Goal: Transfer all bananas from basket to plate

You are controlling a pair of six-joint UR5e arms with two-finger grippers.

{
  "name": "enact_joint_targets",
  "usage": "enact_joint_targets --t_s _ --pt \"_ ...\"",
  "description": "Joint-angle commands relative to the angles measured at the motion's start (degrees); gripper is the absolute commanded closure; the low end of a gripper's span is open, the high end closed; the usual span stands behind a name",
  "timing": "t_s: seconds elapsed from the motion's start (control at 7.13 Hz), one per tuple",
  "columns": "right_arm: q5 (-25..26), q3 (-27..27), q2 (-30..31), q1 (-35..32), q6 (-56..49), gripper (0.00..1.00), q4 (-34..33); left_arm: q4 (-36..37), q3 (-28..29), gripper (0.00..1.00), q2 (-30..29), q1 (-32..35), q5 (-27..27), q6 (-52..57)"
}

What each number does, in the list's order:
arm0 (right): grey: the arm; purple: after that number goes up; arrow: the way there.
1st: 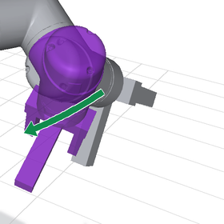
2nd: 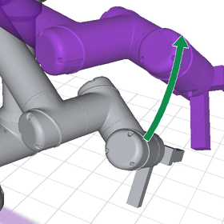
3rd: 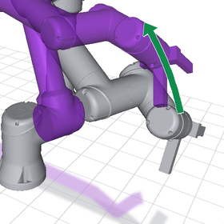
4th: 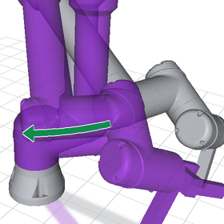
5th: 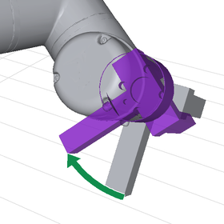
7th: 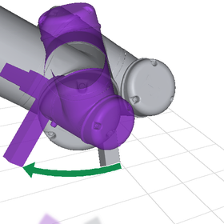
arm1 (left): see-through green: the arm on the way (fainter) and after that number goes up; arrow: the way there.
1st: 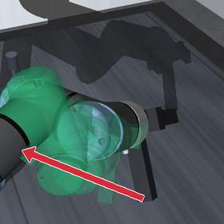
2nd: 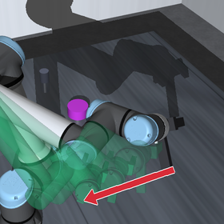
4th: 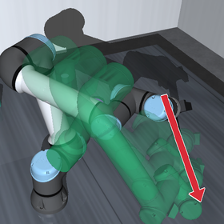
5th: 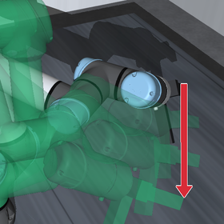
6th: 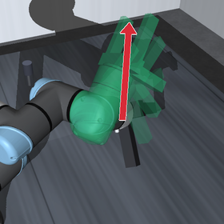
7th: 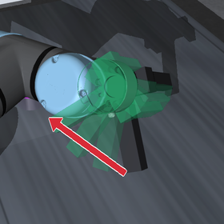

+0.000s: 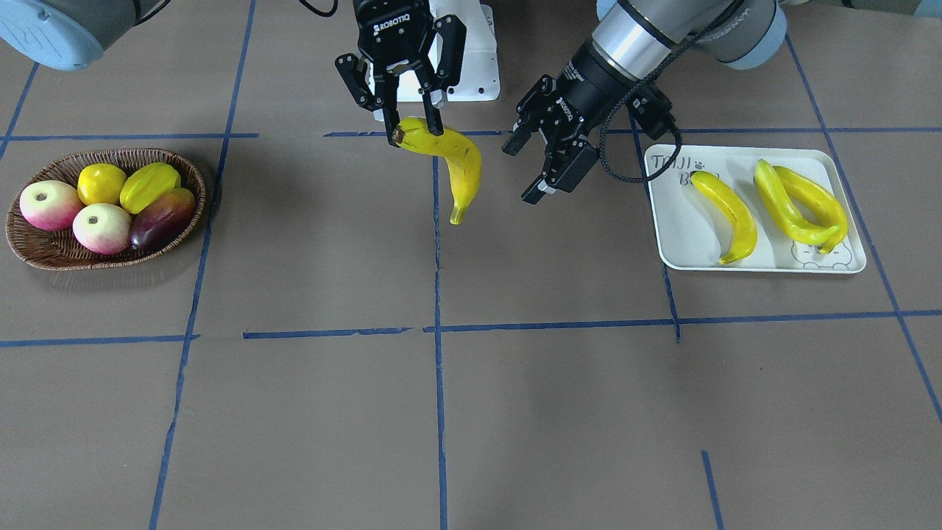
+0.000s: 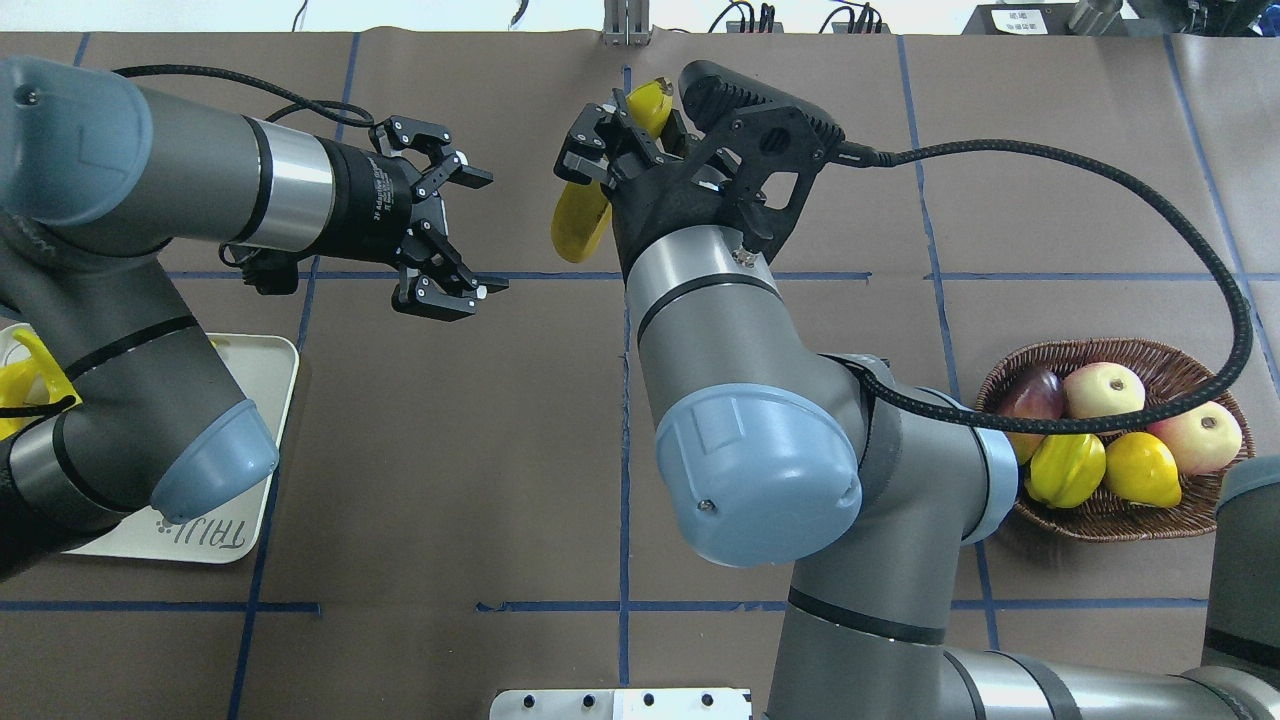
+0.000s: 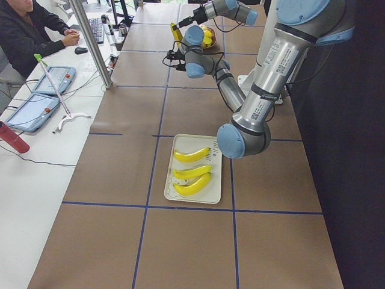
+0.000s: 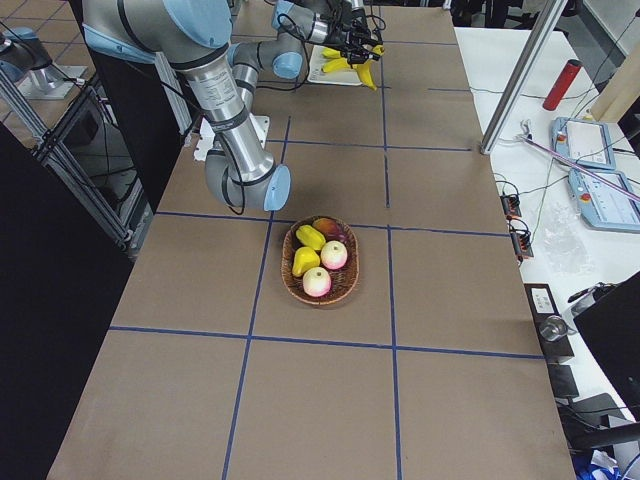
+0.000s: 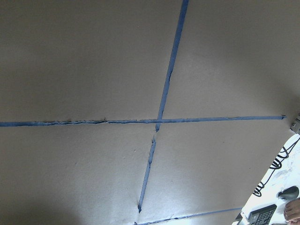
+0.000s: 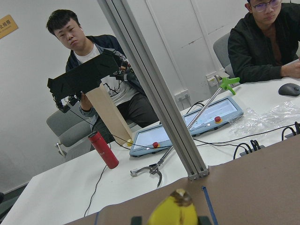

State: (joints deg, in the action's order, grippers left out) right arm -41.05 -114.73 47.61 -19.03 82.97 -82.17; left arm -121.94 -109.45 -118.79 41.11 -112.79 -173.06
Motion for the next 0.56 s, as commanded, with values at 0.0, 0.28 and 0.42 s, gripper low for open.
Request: enact_joint_targets --t_s 0.0,0.28,0.42 --pt "0.1 0.3 -0.1 0.0 0.0 1.0 0.0 -0.1 0.1 0.0 -0.8 -2.3 0.1 -0.7" --pt "1.3 0.4 -0.2 0.9 0.0 1.0 0.0 -0.1 0.2 0.0 -2.1 -2.6 0.2 -2.9" --pt "1.9 0.4 -0.1 1.6 0.0 1.0 0.0 -0.1 0.5 0.0 -2.9 -2.6 0.4 -3.2"
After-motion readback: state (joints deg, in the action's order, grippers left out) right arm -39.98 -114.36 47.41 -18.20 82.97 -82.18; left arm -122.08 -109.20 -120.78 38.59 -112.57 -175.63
